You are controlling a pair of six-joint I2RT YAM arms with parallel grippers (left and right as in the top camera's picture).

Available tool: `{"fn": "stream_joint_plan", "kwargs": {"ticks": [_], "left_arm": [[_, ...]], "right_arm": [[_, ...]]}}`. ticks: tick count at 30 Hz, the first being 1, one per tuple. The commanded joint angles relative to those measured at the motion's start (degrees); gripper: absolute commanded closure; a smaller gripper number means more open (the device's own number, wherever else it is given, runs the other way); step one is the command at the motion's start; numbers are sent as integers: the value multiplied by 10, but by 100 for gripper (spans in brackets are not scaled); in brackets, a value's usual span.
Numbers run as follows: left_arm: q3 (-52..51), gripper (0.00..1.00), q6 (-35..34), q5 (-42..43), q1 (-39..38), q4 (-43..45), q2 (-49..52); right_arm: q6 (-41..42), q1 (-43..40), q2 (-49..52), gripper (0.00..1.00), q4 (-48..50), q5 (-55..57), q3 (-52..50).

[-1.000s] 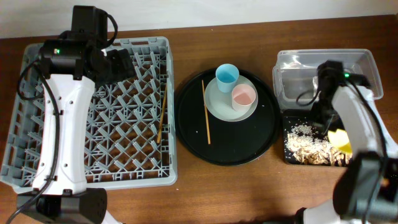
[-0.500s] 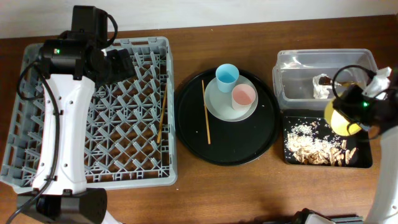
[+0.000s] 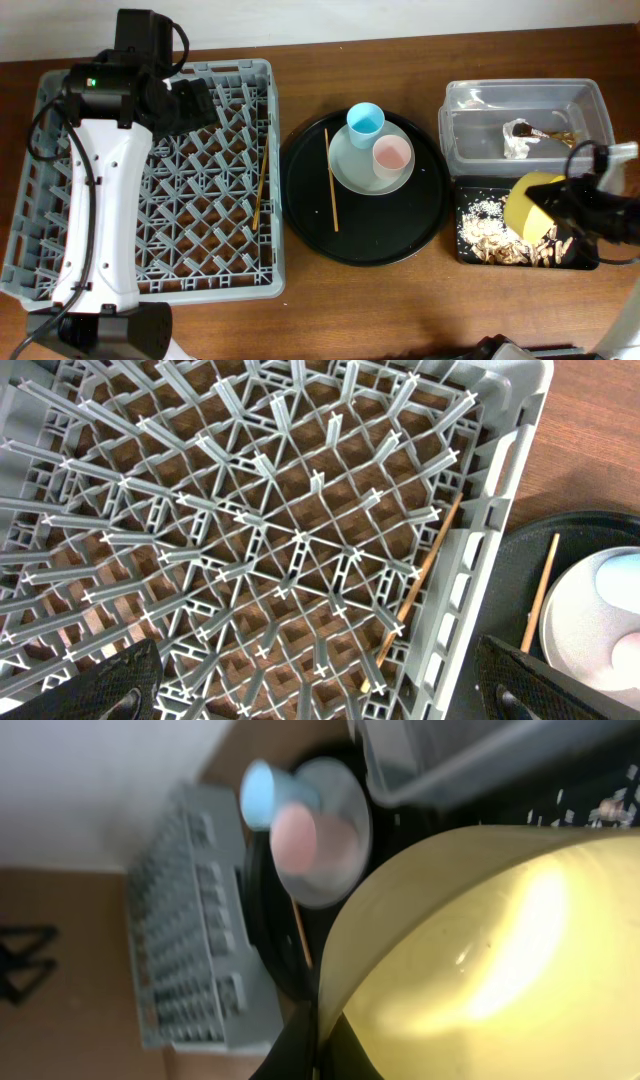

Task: Sort waste into correct bins and load items into the dishwasher rack
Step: 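Carry the emptied yellow bowl back and set it on the round tray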

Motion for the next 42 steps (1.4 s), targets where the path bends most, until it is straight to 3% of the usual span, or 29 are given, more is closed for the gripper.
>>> {"fn": "stream_joint_plan", "kwargs": {"ticks": [1, 6, 9, 11, 15, 21, 26, 36, 41, 42], "left_arm": [[2, 1, -7, -3, 0, 0, 3], [2, 1, -7, -3, 0, 0, 3], [2, 1, -7, -3, 0, 0, 3], [2, 1, -7, -3, 0, 0, 3], [2, 1, -7, -3, 0, 0, 3], [2, 1, -7, -3, 0, 0, 3], [2, 1, -7, -3, 0, 0, 3], [2, 1, -7, -3, 0, 0, 3], [2, 1, -7, -3, 0, 0, 3], [2, 1, -7, -3, 0, 0, 3]], "right_arm": [[-21, 83, -7, 96, -8, 72, -3], [0, 223, -7, 96, 10, 94, -3], [107, 339, -7, 96, 46, 202, -3], [197, 469, -7, 96, 89, 310, -3], [270, 614, -2, 96, 132, 413, -3], [304, 764, 57, 96, 180, 503, -4], [304, 815, 141, 96, 203, 559, -4], [303, 817, 289, 94, 256, 597, -4], [303, 818, 295, 82, 254, 598, -4], [303, 818, 295, 75, 251, 596, -4]]}}
